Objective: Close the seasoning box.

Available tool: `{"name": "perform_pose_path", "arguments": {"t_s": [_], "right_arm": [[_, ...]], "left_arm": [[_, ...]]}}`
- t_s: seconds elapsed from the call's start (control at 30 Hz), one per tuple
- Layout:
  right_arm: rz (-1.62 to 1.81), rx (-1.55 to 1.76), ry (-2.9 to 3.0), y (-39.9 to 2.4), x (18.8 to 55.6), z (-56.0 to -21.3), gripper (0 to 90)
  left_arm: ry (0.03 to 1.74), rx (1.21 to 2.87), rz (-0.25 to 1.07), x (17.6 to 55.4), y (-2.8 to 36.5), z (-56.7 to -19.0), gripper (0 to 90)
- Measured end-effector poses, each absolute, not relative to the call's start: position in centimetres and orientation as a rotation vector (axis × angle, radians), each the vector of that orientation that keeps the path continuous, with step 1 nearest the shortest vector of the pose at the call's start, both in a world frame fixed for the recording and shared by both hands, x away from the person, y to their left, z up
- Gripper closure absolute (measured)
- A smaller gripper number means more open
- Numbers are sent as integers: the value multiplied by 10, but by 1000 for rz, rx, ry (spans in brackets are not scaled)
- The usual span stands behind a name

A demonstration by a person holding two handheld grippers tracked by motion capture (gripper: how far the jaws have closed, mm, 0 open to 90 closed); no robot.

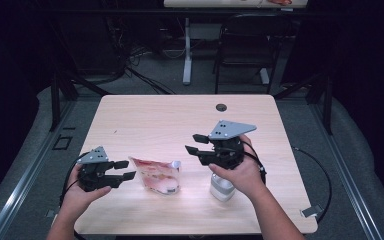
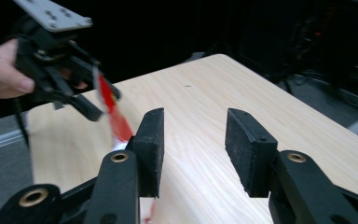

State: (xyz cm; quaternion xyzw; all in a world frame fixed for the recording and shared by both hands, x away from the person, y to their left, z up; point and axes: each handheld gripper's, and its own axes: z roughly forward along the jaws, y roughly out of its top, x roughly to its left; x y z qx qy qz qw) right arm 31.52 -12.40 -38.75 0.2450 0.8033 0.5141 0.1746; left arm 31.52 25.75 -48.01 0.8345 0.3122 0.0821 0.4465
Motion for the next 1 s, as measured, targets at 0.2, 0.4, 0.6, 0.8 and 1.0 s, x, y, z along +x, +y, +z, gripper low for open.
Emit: {"name": "perform_pose_path", "arguments": {"t_s": [0.2, 0.4, 0.6, 0.8, 1.0], "right_arm": [[1400, 757, 2229, -142, 316, -390, 594], [1382, 902, 2144, -174, 321, -397, 685], [1347, 993, 2097, -197, 324, -403, 749], [1324, 1068, 2062, -213, 327, -412, 798], [1274, 1139, 2045, -227, 329, -423, 847]], "left_arm": [[799, 2060, 216, 315, 265, -479, 478], [833, 2050, 234, 318, 271, -481, 479], [859, 2053, 247, 319, 273, -484, 481], [867, 2050, 248, 320, 274, -485, 481], [872, 2049, 254, 320, 275, -486, 481]]}}
